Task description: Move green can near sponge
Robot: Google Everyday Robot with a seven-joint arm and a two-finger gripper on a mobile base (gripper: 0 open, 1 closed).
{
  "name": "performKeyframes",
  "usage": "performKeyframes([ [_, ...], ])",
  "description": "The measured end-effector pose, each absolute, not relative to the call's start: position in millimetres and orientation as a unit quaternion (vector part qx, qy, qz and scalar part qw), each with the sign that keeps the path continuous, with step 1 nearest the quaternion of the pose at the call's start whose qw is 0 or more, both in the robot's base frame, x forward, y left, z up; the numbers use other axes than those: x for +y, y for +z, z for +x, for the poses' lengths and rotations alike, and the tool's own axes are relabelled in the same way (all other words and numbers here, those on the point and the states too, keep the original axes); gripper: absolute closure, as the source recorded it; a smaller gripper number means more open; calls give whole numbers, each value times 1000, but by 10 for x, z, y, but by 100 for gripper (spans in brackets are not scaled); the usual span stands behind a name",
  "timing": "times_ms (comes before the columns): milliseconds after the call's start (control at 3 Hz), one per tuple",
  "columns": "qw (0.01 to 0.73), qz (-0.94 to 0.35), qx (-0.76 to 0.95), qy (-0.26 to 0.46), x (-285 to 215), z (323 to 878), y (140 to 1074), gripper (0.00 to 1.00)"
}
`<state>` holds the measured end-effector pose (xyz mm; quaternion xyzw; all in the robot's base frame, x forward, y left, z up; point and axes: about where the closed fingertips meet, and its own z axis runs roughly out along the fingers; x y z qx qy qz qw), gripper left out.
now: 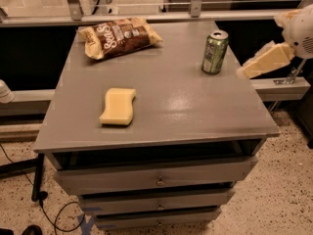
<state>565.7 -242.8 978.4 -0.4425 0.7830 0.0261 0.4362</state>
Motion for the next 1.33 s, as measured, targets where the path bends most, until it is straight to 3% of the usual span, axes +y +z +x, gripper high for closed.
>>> performKeyframes([
  [1333, 557, -313, 757, 136, -2366, 6933, 9118, 0],
])
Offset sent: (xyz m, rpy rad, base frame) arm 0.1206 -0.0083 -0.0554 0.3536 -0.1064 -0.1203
